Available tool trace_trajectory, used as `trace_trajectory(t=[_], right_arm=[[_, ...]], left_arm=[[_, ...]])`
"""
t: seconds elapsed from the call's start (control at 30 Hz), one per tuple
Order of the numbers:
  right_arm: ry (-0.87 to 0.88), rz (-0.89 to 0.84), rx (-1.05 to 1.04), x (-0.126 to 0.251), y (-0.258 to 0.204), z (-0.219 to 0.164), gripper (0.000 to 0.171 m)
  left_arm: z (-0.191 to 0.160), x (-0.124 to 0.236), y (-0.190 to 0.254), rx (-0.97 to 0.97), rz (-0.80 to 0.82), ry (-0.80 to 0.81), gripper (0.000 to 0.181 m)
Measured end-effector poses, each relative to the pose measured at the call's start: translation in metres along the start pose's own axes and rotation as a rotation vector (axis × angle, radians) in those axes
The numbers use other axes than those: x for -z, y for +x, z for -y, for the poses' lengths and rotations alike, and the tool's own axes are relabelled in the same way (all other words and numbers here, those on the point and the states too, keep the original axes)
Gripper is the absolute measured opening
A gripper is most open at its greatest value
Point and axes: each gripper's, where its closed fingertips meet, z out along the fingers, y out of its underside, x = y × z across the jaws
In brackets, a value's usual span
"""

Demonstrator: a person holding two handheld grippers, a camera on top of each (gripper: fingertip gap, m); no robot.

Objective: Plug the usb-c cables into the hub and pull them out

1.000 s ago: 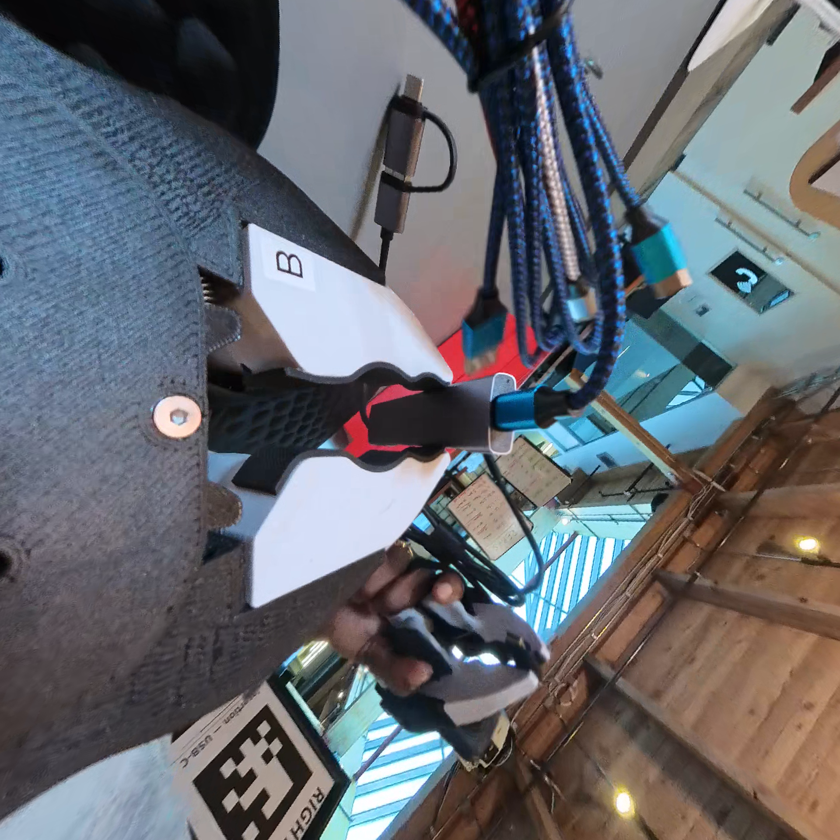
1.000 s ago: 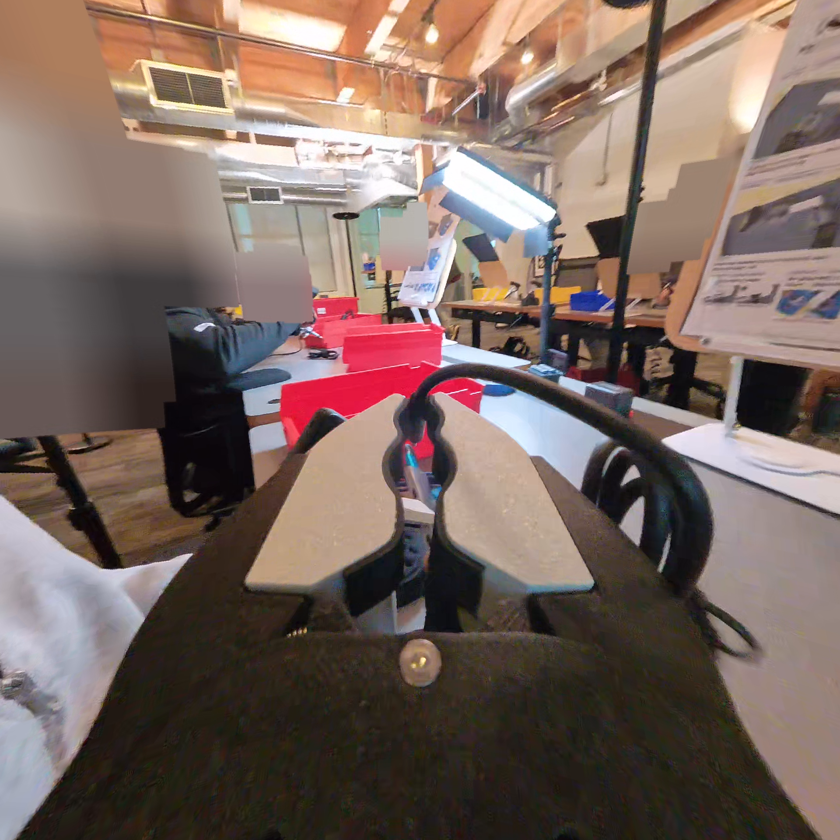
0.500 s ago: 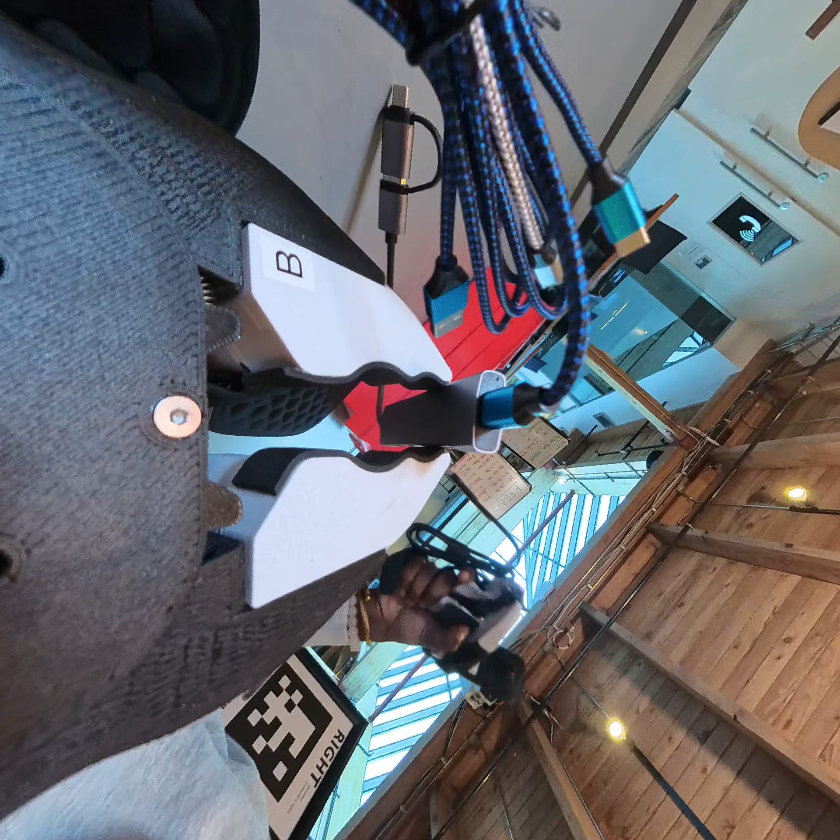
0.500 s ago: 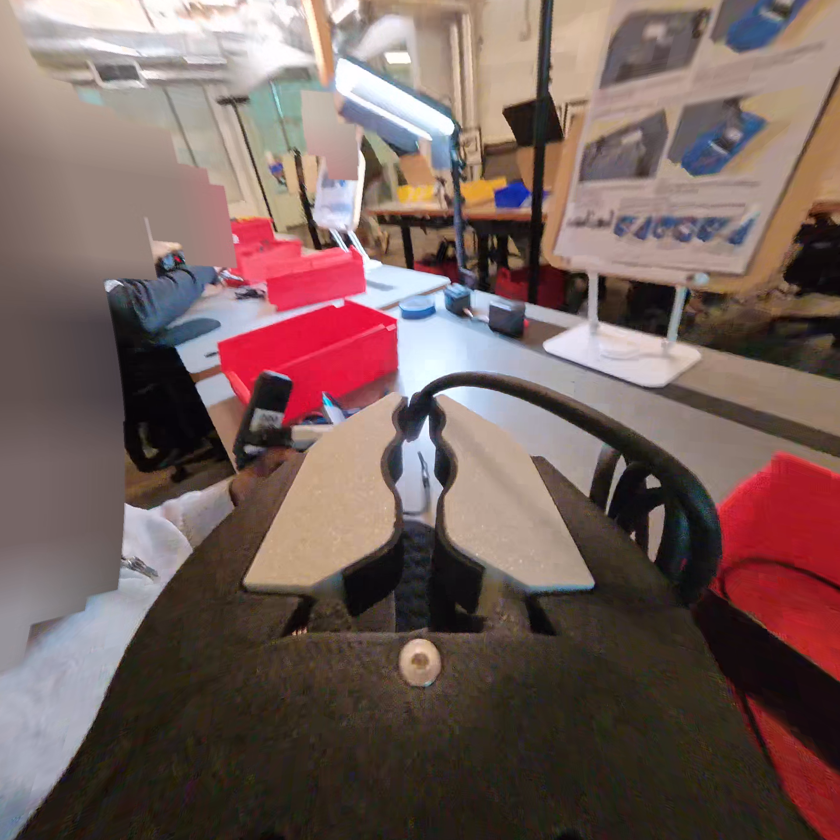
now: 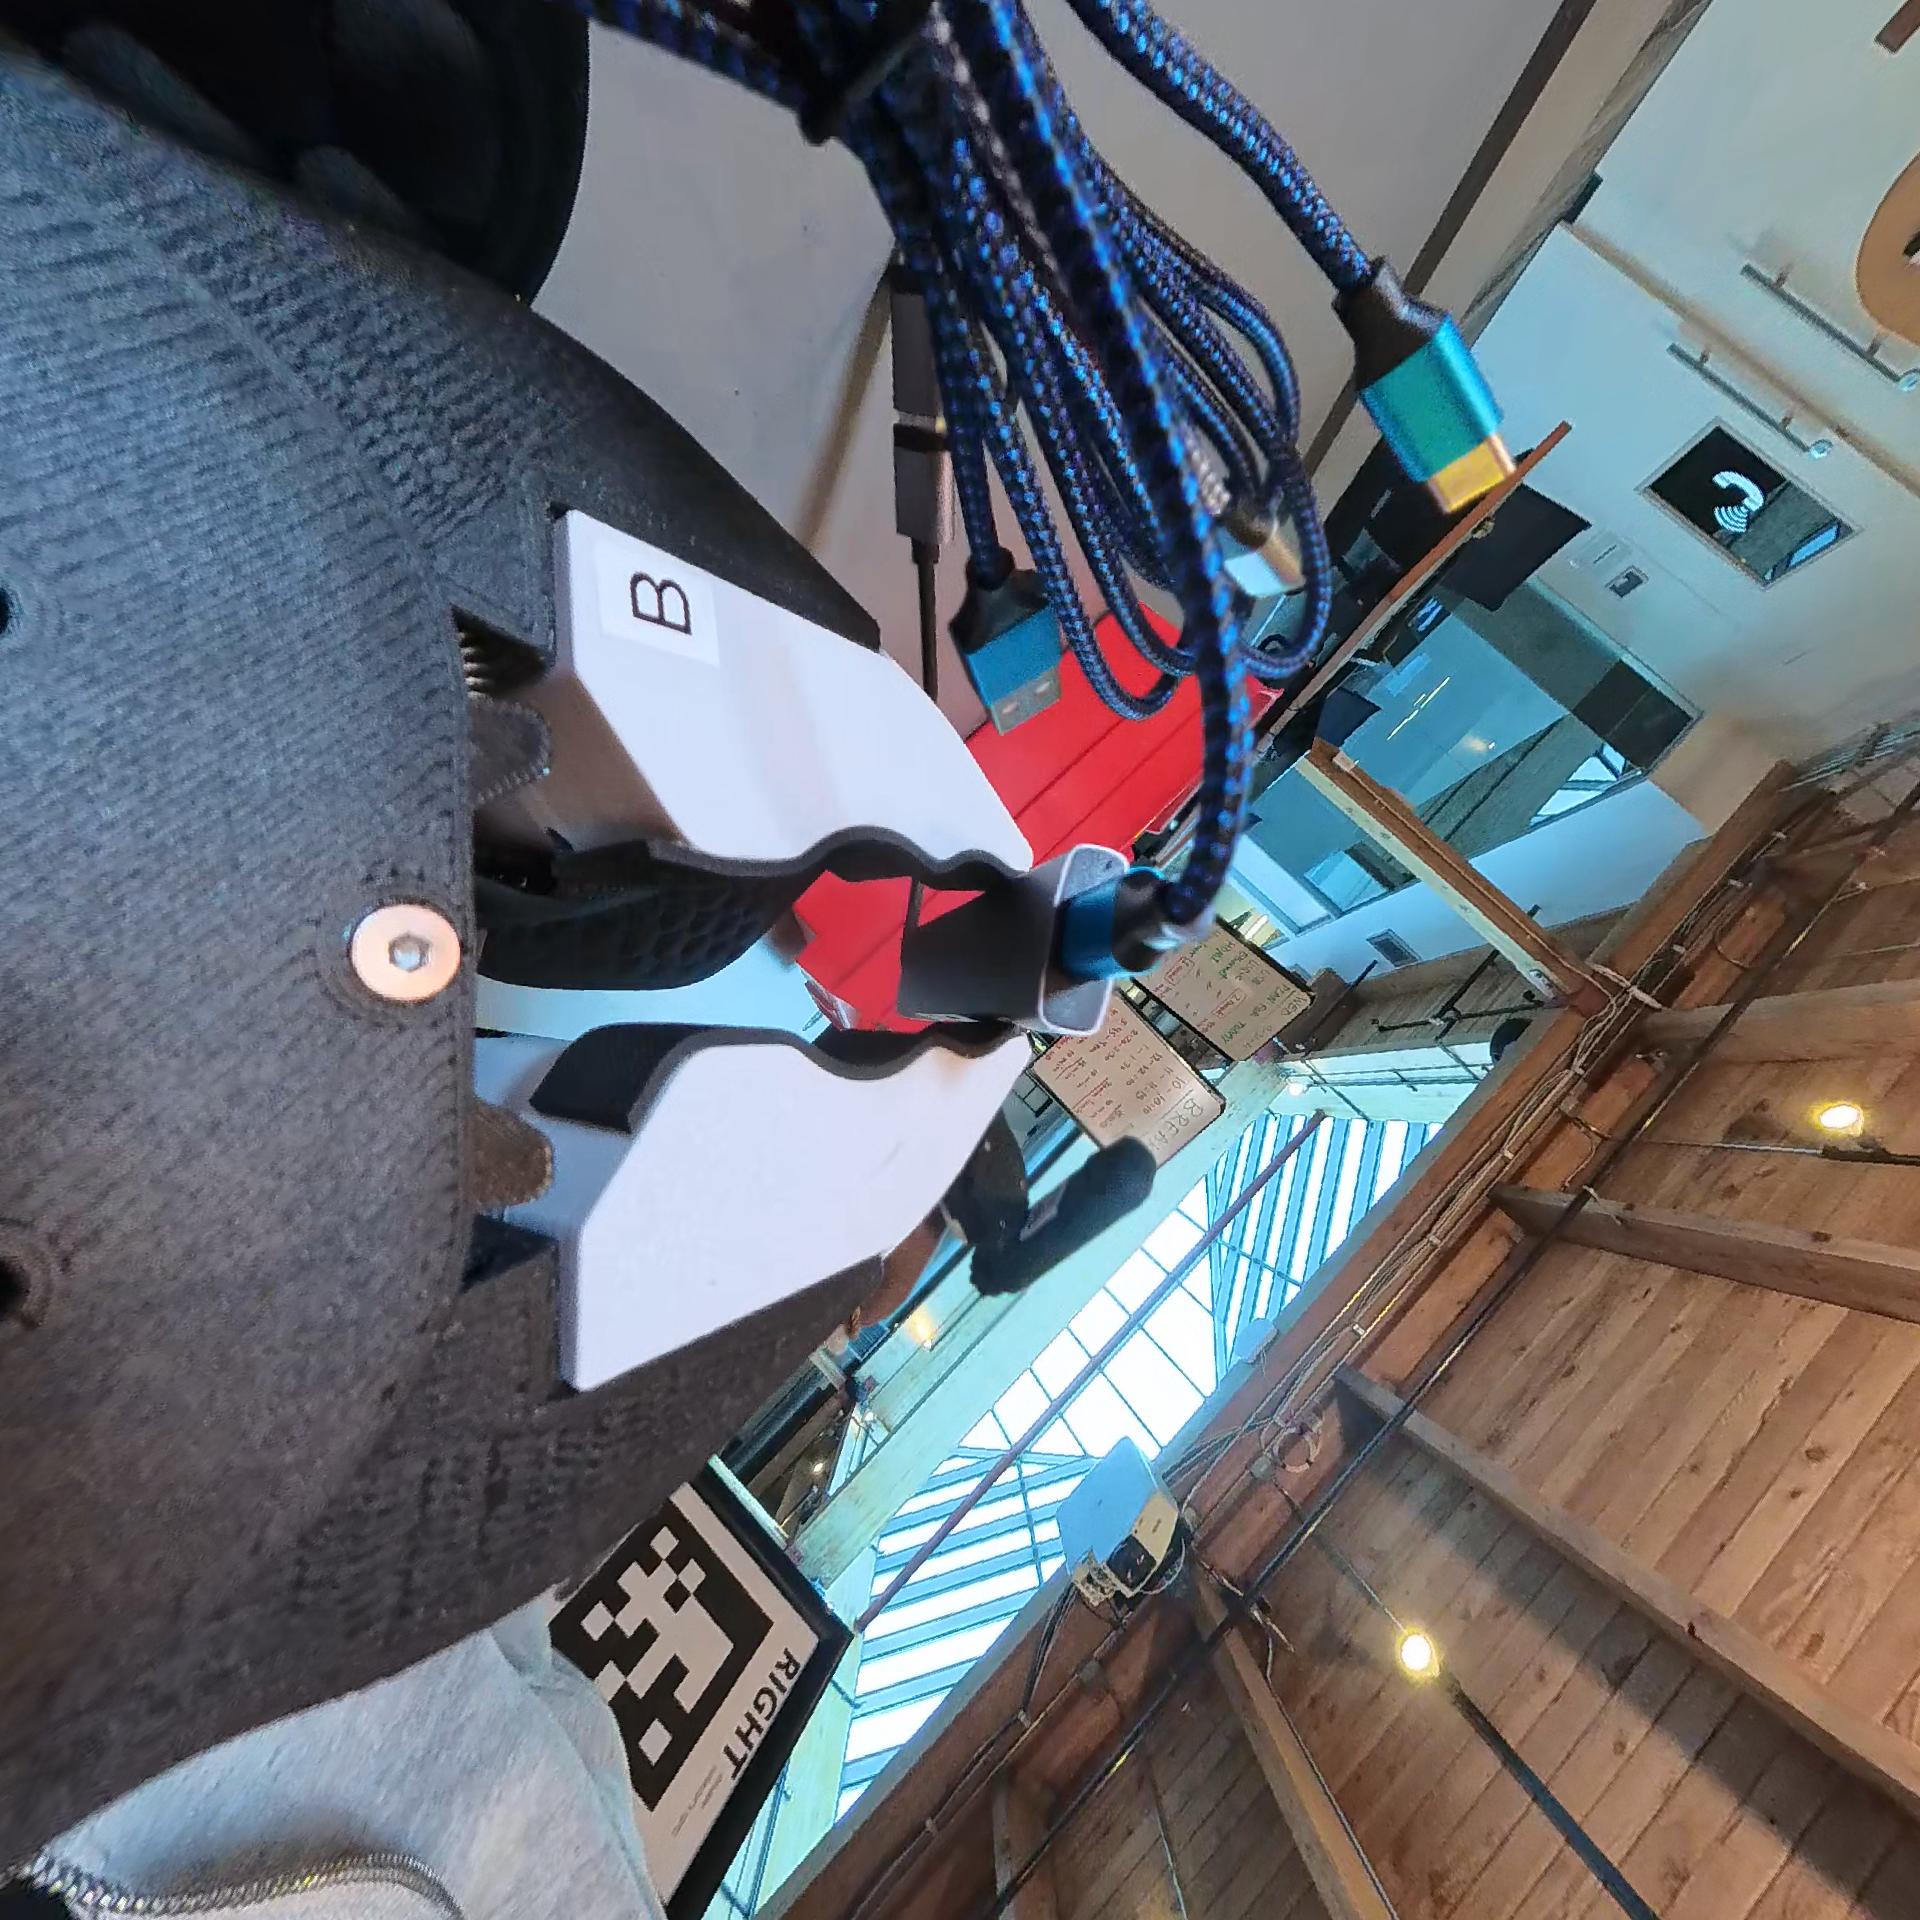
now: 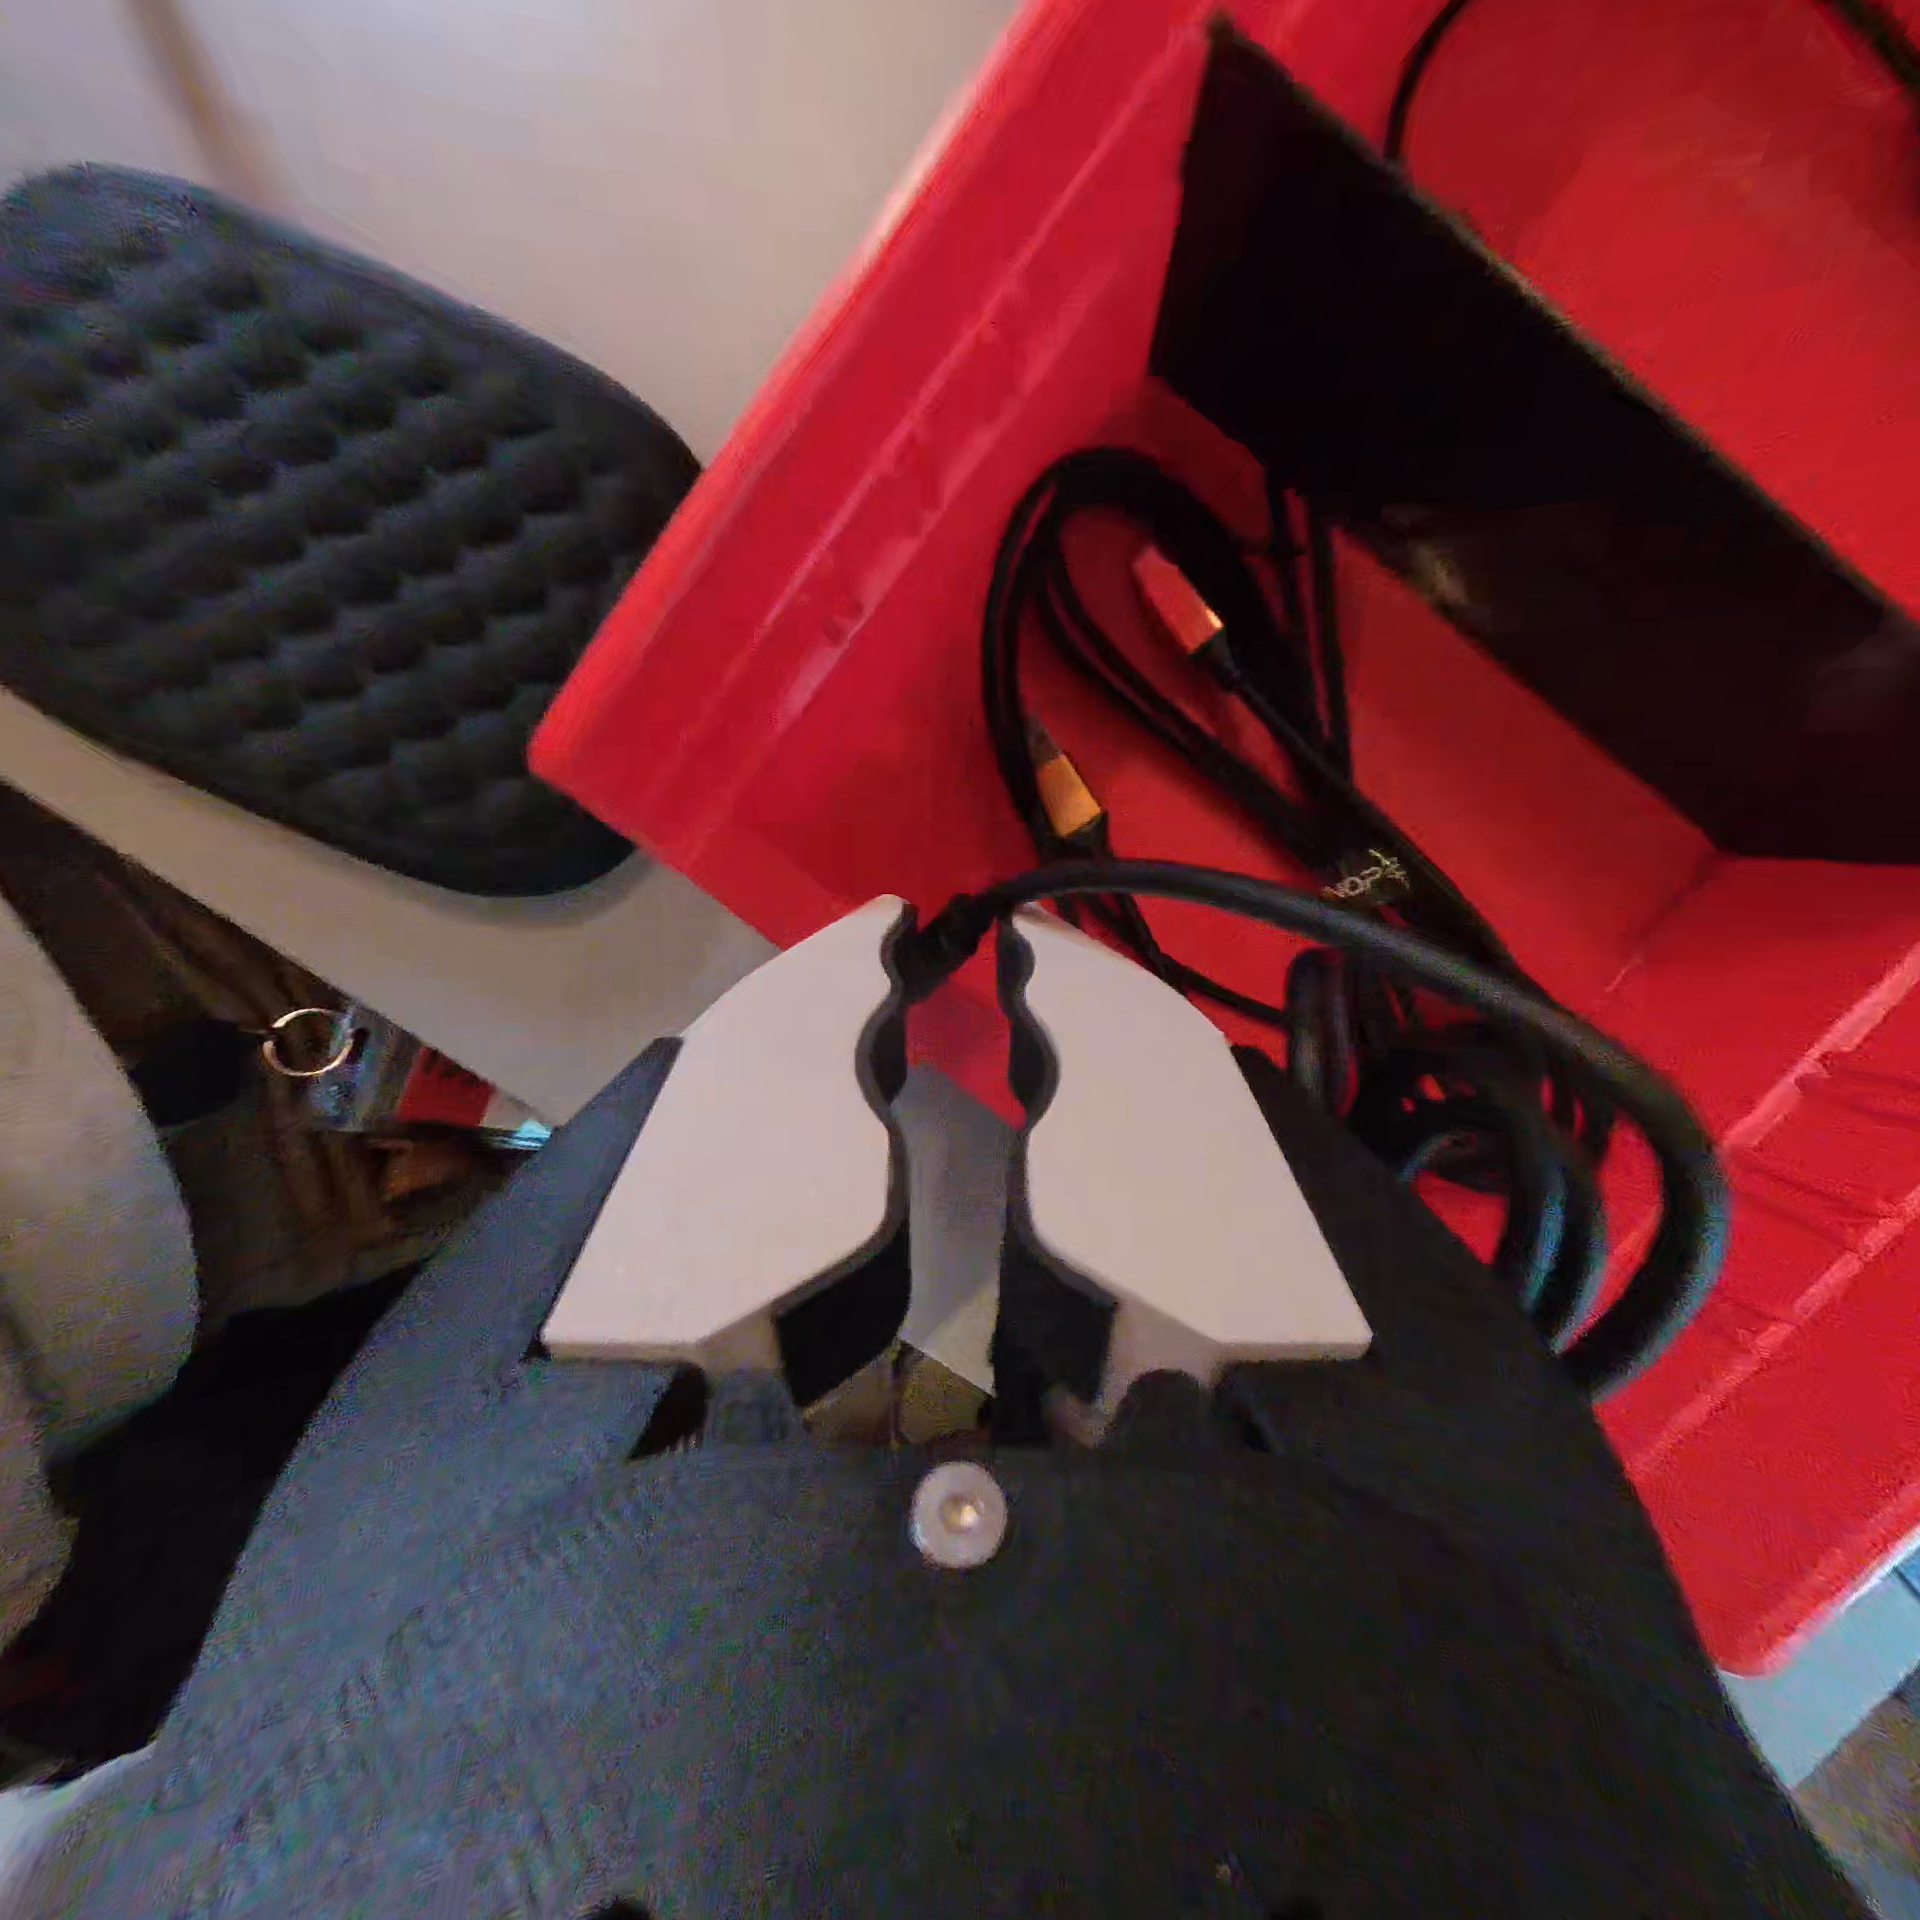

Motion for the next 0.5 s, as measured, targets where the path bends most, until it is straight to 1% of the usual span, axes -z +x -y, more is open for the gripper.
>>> trace_trajectory(t=[0.07, 0.13, 0.2, 0.27, 0.37, 0.43, 0.5], right_arm=[[-0.009, -0.04, -0.008, -0.007, 0.005, 0.002, 0.022], [0.024, -0.076, 0.0, -0.007, 0.006, 0.008, 0.037], [0.04, -0.127, 0.001, -0.004, 0.011, 0.008, 0.046], [0.044, -0.14, 0.025, 0.003, 0.008, 0.005, 0.052], [0.061, -0.151, 0.084, 0.018, 0.006, 0.002, 0.052], [0.05, -0.087, 0.122, 0.024, 0.002, 0.001, 0.047], [-0.073, 0.045, 0.165, 0.022, -0.005, -0.008, 0.052]], left_arm=[[0.0, 0.0, 0.0, 0.003, -0.001, 0.0, 0.025], [0.001, 0.001, 0.0, 0.01, -0.008, 0.004, 0.025], [0.002, 0.001, 0.001, 0.022, -0.016, 0.01, 0.025], [0.003, 0.002, 0.0, 0.033, -0.018, 0.013, 0.025], [0.002, 0.002, 0.001, 0.029, -0.019, 0.011, 0.025], [0.002, 0.001, 0.001, 0.025, -0.018, 0.006, 0.025], [0.001, 0.001, 0.0, 0.025, -0.015, 0.003, 0.025]])
